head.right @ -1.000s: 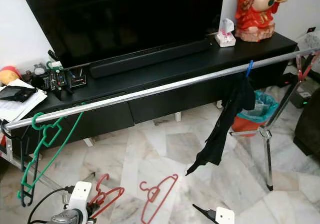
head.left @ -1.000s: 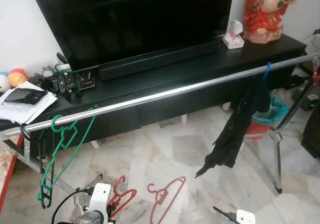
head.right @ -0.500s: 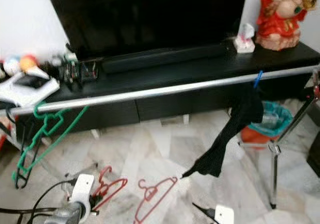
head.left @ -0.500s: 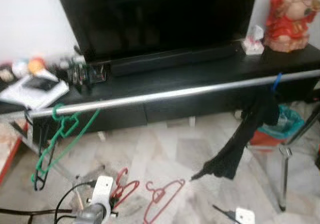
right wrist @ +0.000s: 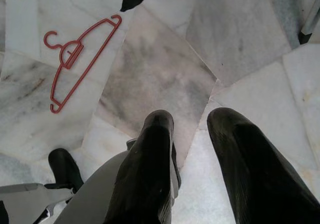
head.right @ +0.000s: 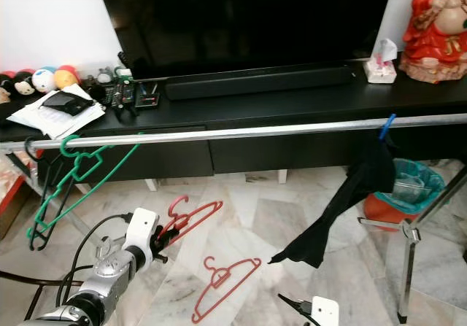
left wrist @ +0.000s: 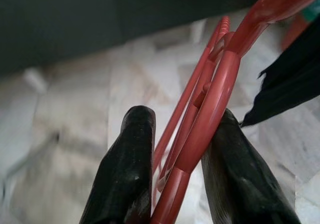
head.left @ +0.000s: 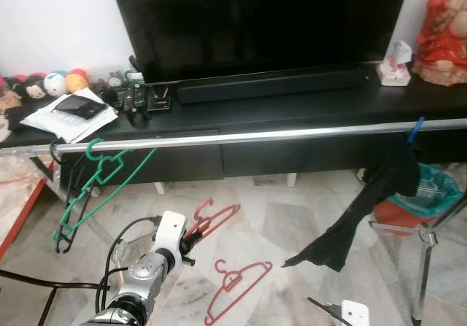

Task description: Hang hanger

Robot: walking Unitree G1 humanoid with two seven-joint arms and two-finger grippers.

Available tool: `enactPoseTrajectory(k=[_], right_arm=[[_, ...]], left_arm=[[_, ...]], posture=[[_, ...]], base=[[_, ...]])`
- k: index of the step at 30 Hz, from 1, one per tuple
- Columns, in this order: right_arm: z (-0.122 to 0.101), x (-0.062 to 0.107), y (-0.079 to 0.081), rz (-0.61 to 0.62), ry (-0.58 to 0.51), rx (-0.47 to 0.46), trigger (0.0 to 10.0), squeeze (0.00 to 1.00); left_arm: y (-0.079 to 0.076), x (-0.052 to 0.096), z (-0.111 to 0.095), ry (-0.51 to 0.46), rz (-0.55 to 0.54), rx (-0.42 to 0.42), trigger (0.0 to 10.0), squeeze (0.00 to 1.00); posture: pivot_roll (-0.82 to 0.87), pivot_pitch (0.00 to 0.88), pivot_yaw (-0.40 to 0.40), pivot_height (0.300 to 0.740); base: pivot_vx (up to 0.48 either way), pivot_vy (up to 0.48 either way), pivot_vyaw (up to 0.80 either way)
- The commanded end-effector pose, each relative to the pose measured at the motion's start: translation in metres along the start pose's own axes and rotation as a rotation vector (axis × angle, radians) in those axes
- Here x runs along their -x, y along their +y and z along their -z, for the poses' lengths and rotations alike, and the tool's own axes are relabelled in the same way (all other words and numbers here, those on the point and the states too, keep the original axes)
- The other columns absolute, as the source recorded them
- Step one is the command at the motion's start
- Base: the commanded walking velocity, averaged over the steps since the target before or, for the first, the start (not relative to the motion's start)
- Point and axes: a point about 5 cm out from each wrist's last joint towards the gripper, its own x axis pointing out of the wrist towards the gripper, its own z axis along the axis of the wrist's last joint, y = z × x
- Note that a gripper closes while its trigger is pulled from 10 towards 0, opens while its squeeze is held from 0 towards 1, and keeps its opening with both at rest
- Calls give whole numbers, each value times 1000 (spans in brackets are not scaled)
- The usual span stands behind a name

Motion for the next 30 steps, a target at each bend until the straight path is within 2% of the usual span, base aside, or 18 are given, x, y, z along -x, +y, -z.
enactPoseTrajectory(k=[1,4,9,12,16,18,20,25,27,28,30], right_arm=[[1,0,0,0,2,-1,10000,0],[1,0,0,-2,2,3,10000,0],[1,0,1,-4,2,6,10000,0],[2,0,1,-4,2,5,10000,0],[1,0,2,-2,1,3,10000,0],[1,0,2,-2,1,2,10000,0],[1,0,2,-2,1,2,10000,0],[1,0,2,-1,2,0,10000,0],[2,0,2,-1,2,0,10000,0],[1,0,2,-1,2,1,10000,0],[1,0,2,-2,2,2,10000,0]], left_arm=[[1,-3,-14,-44,44,-82,10000,0],[0,-3,-23,-70,120,-166,10000,0],[-1,-7,-41,-123,181,-206,10000,0],[-4,-14,-61,-186,194,-212,10000,0],[-4,-23,-86,-246,138,-141,10000,0],[-4,-24,-87,-248,132,-134,10000,0],[2,-28,-93,-246,56,-82,10000,0],[11,-30,-97,-237,-52,-12,10000,0],[13,-30,-98,-230,-72,-8,10000,0],[17,-31,-98,-205,-123,-33,10000,0],[18,-31,-98,-195,-149,-52,10000,0]], posture=[[-240,0,91,740],[-237,0,91,740],[-235,0,94,740],[-237,0,96,740],[-243,0,100,740],[-243,0,100,740],[-245,0,100,740],[-248,0,101,740],[-248,0,101,740],[-246,0,99,740],[-246,0,99,740]], base=[[0,0,0],[0,0,0],[0,0,0],[0,0,0],[0,0,0],[0,0,0],[0,0,0],[0,0,0],[0,0,0],[0,0,0],[0,0,0]])
